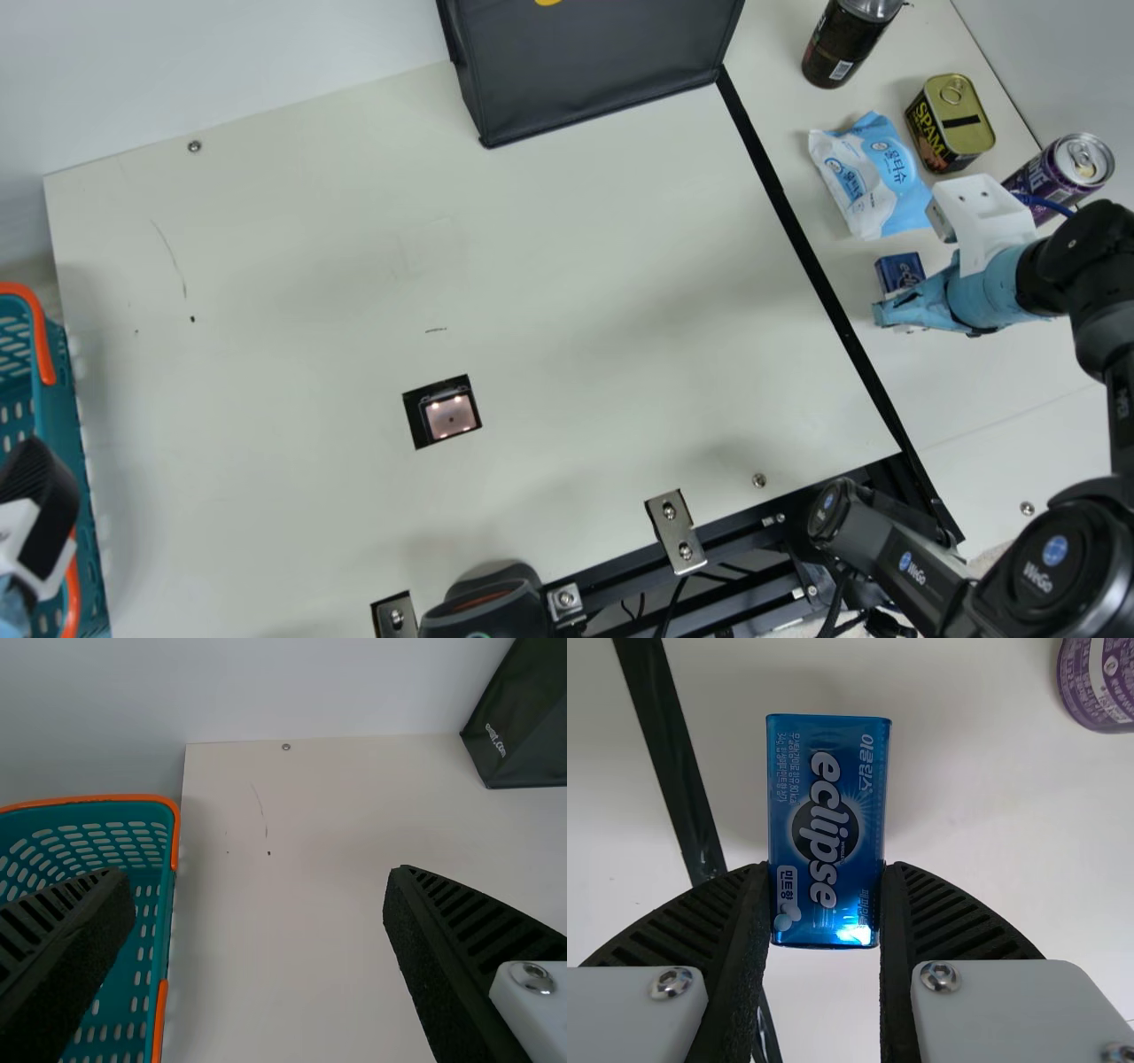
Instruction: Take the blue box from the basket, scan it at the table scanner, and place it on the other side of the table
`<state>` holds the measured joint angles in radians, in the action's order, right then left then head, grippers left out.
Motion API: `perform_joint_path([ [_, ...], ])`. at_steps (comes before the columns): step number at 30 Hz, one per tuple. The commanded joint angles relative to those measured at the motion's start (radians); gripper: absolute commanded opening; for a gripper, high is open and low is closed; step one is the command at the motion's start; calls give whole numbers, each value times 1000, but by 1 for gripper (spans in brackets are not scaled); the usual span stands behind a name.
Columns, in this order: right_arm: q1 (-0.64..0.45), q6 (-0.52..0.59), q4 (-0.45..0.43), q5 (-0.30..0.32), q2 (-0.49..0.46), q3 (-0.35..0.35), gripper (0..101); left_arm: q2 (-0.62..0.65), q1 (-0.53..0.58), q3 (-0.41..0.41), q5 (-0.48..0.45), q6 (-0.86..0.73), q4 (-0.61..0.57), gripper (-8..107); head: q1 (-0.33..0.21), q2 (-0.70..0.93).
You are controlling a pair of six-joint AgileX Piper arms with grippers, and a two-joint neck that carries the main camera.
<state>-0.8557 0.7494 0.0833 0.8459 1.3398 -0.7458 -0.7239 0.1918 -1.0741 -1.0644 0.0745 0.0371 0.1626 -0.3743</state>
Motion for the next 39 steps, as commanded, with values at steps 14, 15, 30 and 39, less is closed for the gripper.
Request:
perform_joint_path([
  [14, -30, 3, -38, -68, 62, 28, 7, 0, 0, 0, 0, 0, 0, 90, -24, -2],
  [15, -31, 3, -38, -71, 65, 28, 10, 0, 0, 0, 0, 0, 0, 90, -24, -2],
  [30, -36, -2, -33, -85, 82, 33, 60, 0, 0, 0, 0, 0, 0, 90, -24, -2],
  [39, -35, -8, -34, -85, 71, 33, 90, 0, 0, 0, 0, 0, 0, 90, -24, -2],
])
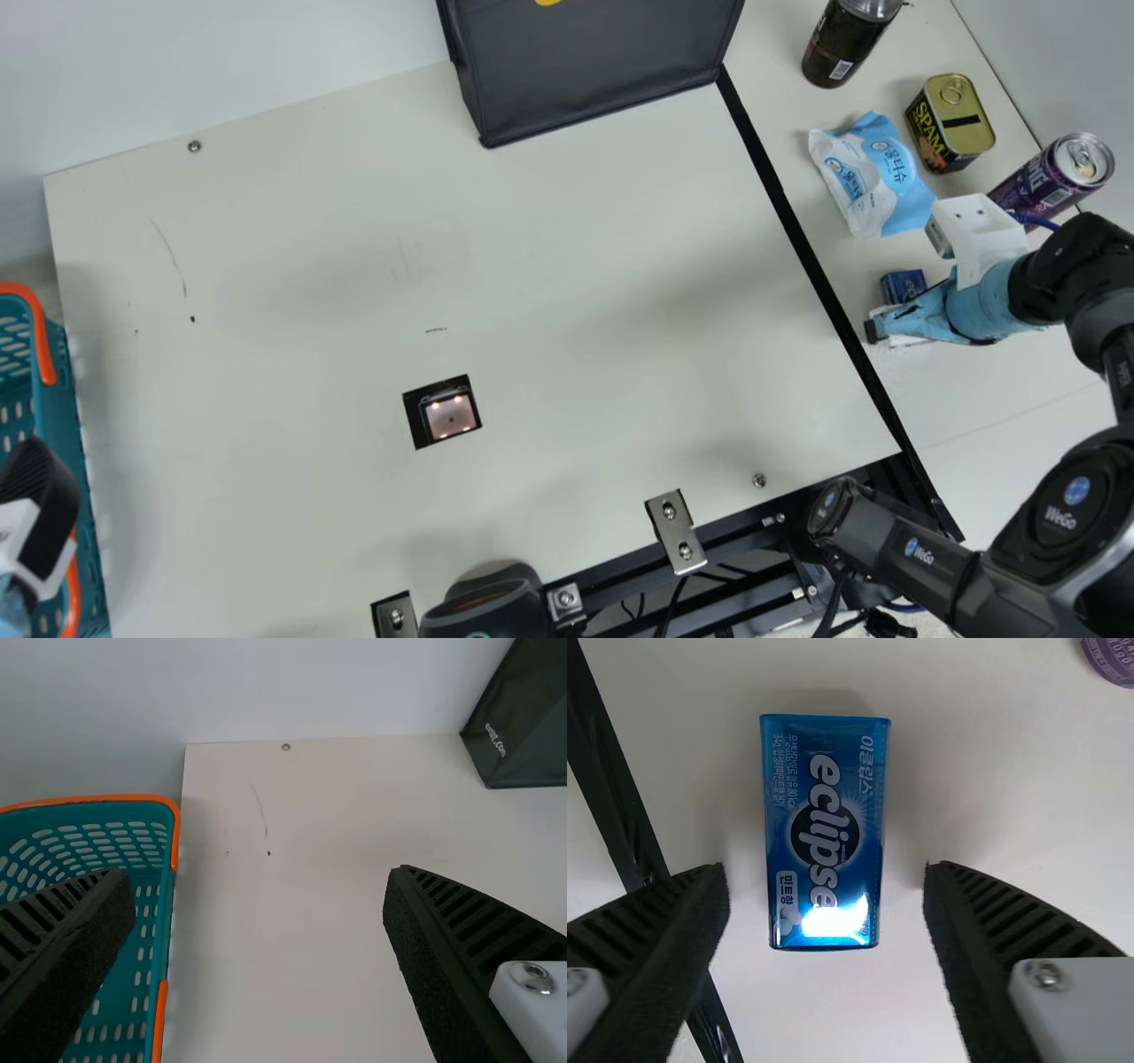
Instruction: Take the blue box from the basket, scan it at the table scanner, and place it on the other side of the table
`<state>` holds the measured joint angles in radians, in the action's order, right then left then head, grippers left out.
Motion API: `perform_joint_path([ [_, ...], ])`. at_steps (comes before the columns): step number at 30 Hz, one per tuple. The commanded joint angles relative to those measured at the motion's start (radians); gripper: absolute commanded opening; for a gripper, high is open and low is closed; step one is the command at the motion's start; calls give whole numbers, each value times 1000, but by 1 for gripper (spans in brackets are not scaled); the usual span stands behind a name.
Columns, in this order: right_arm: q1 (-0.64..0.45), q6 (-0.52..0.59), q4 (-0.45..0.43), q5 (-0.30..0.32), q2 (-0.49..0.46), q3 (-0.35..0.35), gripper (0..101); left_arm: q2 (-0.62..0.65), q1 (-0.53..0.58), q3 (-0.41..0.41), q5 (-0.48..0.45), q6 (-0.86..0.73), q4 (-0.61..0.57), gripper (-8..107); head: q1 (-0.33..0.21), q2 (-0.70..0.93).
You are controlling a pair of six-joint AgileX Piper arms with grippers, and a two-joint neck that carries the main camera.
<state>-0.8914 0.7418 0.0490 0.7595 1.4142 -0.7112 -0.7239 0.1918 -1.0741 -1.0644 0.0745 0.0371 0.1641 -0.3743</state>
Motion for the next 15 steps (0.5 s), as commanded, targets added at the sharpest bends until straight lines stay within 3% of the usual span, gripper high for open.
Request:
perform_joint_path([
  [1, 2, 0, 2, 4, -8, -3, 93, 0, 0, 0, 0, 0, 0, 90, -26, -2],
  [7, 27, 0, 40, 50, -60, -38, 95, 0, 0, 0, 0, 0, 0, 90, -26, -2],
  [15, 127, -47, 109, 158, -159, -143, 95, 0, 0, 0, 0, 0, 0, 90, -26, -2],
])
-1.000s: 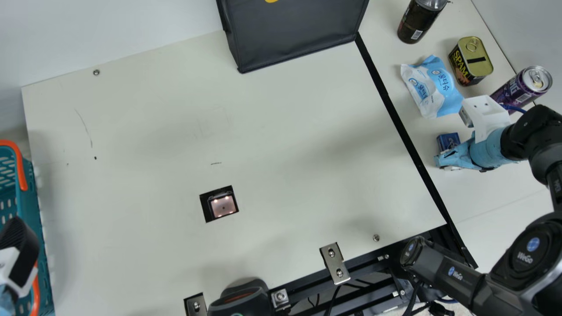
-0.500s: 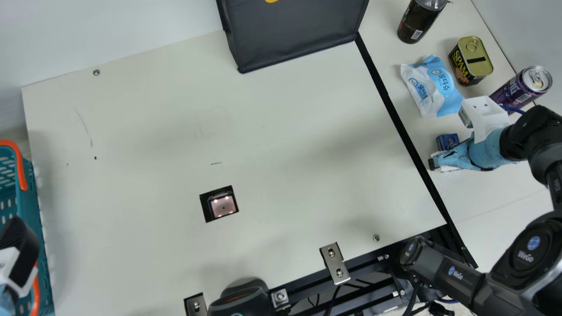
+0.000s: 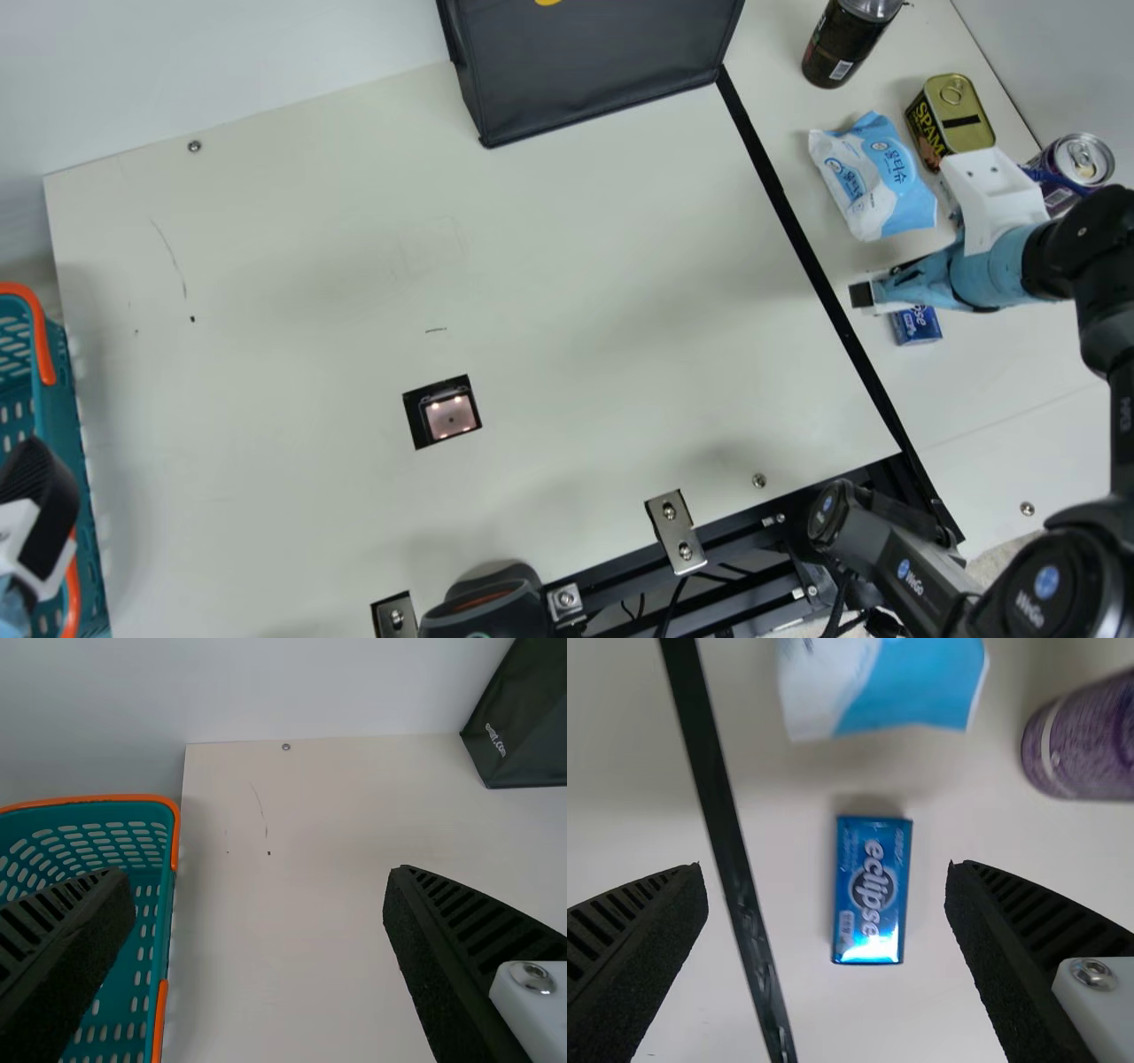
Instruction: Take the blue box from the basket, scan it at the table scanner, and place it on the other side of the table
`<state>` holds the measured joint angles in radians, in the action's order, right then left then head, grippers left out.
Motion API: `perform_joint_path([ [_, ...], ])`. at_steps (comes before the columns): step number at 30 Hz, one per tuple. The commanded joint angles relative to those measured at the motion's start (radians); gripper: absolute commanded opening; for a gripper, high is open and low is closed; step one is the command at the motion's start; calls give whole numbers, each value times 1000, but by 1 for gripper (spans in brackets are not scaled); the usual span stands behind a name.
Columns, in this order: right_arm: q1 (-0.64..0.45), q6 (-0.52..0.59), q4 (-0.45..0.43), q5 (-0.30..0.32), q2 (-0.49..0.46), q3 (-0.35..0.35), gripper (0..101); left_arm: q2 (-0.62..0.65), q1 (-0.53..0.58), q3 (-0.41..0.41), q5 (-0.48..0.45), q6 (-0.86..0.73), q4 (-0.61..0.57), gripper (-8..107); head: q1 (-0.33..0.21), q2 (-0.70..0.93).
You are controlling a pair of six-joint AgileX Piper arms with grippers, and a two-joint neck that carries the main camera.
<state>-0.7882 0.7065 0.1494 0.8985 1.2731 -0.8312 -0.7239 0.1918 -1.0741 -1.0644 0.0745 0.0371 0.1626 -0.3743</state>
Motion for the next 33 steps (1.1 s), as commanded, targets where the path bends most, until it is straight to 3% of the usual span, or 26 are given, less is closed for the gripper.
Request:
perform_joint_path([
  [1, 41, -23, 15, 32, -29, -40, 95, 0, 0, 0, 0, 0, 0, 90, -24, -2],
  [13, 298, -215, 56, 163, -141, -261, 95, 0, 0, 0, 0, 0, 0, 90, -24, -2],
  [25, 556, -414, 30, 256, -243, -484, 95, 0, 0, 0, 0, 0, 0, 90, -24, -2],
  [26, 514, -386, 33, 253, -235, -450, 95, 0, 0, 0, 0, 0, 0, 90, -24, -2],
  [28, 561, -428, 23, 265, -262, -473, 95, -3, -17, -14, -16, -8, -7, 90, -24, 21],
  [33, 636, -515, -36, 281, -346, -446, 95, -20, -105, -83, -95, -48, -40, 90, -24, 138],
])
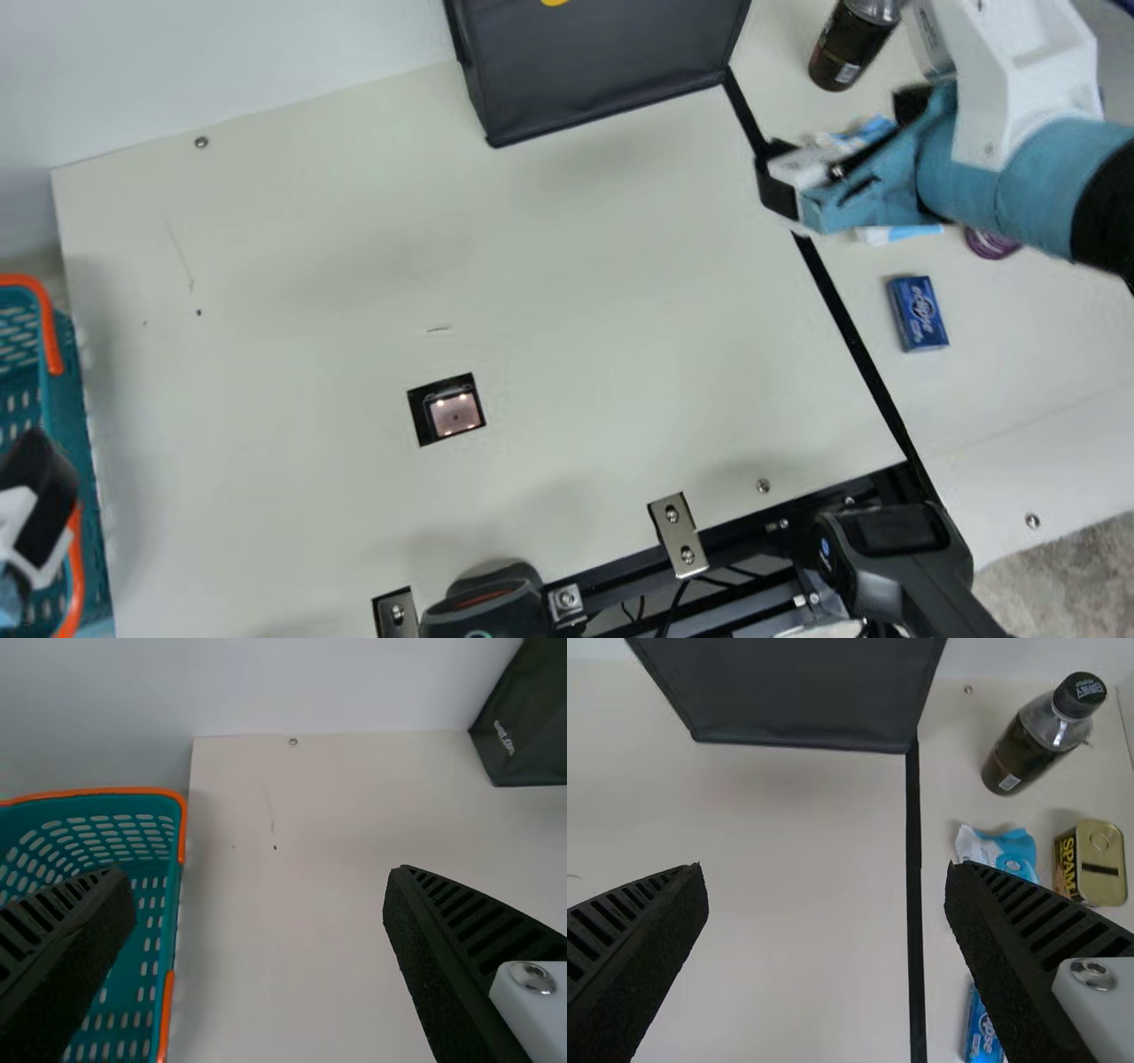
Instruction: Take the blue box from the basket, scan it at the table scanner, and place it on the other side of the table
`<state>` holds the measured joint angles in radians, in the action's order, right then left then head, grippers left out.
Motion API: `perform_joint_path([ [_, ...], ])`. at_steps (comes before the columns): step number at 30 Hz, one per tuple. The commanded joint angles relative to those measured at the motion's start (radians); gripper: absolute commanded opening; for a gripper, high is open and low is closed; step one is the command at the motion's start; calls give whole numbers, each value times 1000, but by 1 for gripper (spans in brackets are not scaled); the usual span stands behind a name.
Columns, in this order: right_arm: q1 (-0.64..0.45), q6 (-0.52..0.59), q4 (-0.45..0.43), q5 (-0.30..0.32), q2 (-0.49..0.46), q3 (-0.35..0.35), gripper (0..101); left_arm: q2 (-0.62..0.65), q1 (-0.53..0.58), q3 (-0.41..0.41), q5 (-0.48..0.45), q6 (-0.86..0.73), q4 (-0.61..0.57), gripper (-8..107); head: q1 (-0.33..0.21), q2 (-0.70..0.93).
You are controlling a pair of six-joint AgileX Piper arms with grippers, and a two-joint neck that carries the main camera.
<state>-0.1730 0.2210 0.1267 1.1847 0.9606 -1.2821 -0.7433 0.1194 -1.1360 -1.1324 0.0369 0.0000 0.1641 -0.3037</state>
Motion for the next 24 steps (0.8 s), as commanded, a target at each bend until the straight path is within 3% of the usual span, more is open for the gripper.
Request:
perform_joint_path([
  [1, 36, -48, -25, -2, -50, 11, 95, -4, -50, -35, -43, -18, -10, 90, -26, 90],
  [11, 185, -221, -141, 28, -217, 64, 95, -13, -91, -67, -82, -37, -28, 90, -26, 276],
  [24, 185, -221, -141, 36, -220, 65, 95, -13, -91, -67, -83, -37, -28, 90, -26, 276],
])
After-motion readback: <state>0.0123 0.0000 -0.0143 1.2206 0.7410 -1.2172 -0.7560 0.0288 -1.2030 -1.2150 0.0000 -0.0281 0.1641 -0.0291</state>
